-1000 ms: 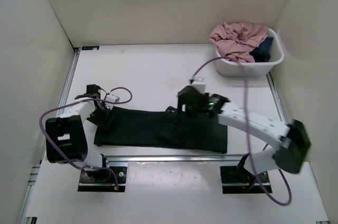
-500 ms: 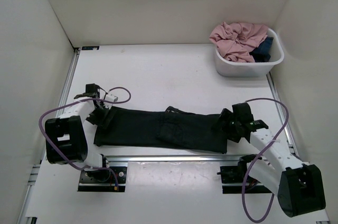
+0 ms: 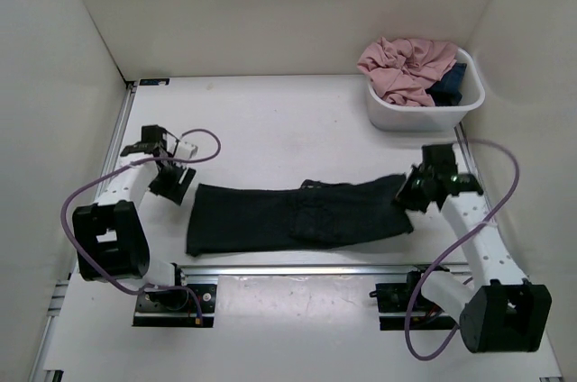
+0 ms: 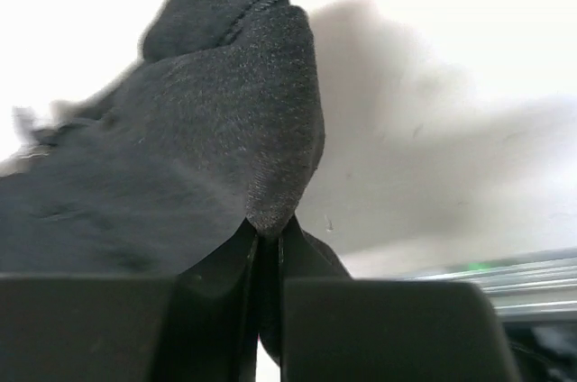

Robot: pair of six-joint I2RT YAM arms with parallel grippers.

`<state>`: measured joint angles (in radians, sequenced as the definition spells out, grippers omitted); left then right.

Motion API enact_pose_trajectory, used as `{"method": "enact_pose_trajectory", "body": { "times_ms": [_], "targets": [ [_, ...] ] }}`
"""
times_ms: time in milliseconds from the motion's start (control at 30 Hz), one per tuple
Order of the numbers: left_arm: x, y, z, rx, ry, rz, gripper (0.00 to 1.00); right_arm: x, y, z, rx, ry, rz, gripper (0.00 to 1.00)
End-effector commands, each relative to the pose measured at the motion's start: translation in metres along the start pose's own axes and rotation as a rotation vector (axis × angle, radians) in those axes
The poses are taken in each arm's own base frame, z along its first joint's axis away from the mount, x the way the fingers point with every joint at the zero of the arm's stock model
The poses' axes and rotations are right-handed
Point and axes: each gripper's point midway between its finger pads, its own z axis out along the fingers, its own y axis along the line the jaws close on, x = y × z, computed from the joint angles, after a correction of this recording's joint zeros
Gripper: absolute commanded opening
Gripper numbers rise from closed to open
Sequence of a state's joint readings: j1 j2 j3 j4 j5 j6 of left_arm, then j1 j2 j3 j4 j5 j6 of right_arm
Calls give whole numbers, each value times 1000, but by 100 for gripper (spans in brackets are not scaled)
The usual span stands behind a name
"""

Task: Fold and stack the trousers
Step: Fold the trousers

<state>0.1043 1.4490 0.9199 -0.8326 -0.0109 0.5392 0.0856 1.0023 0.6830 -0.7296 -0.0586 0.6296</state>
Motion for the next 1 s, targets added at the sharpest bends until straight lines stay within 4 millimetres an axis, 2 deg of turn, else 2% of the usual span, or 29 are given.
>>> {"method": "enact_pose_trajectory", "body": {
  "times_ms": [0, 33, 67, 100, 167, 200, 233, 267, 300, 333, 367, 433, 467, 533, 567, 600, 633, 667, 700, 767, 833, 900, 933, 967],
  "targets": [
    [-39, -4, -33, 20, -113, -40, 81, -61, -5, -68, 165, -134, -159, 0],
    [-52, -8, -38, 30, -134, -12, 81, -79, 5, -91, 196, -133, -186, 0],
    [-57, -12, -39, 35, -138, -11, 81, -86, 13, -101, 214, -129, -230, 0],
    [-62, -20, -41, 56, -146, -7, 81, -93, 19, -99, 250, -84, -265, 0],
    [-69, -44, -33, 99, -126, 47, 81, -96, 34, -111, 293, -54, -344, 0],
    [-69, -51, -29, 100, -107, 53, 81, -99, 64, -112, 278, -70, -413, 0],
    [-75, -66, -25, 106, -96, 70, 81, -100, 74, -111, 302, -91, -419, 0],
    [-73, -75, -15, 126, -56, 94, 81, -84, 93, -109, 294, -70, -484, 0],
    [-72, -82, -10, 136, -38, 103, 81, -78, 103, -98, 319, -45, -507, 0],
    [-74, -87, -6, 142, -33, 120, 81, -76, 119, -100, 310, -70, -496, 0],
    [-73, -94, -1, 153, -12, 140, 81, -59, 135, -100, 304, -68, -554, 0],
    [-75, -102, 3, 185, -11, 148, 81, -44, 146, -90, 362, -73, -576, 0],
    [-75, -109, 5, 210, -8, 158, 81, -24, 164, -89, 326, -72, -624, 0],
    [-67, -117, 14, 239, 22, 166, 73, -1, 182, -76, 324, -49, -674, 0],
    [-66, -119, 18, 248, 16, 175, 66, 16, 198, -74, 303, -63, -719, 0],
    [-55, -122, 27, 256, 49, 175, 59, 23, 214, -73, 303, -72, -754, 0],
    [-50, -125, 32, 271, 64, 173, 46, 30, 227, -72, 279, -75, -789, 0],
    [-47, -131, 33, 305, 65, 181, 39, 42, 237, -69, 268, -83, -824, 0],
    [-41, -137, 36, 335, 82, 178, 31, 40, 243, -73, 246, -96, -799, 0],
    [-43, -143, 34, 374, 69, 188, 15, 40, 255, -78, 212, -122, -785, 0],
    [-44, -142, 32, 372, 56, 201, 15, 37, 255, -86, 203, -153, -787, 0],
    [-48, -128, 34, 297, 62, 217, 15, 25, 244, -94, 221, -185, -765, 0],
    [-63, -116, 29, 254, 17, 209, 15, 21, 236, -95, 234, -184, -741, 0],
    [-73, -106, 22, 217, -15, 198, 20, 9, 227, -103, 232, -195, -708, 0]
  ]
}}
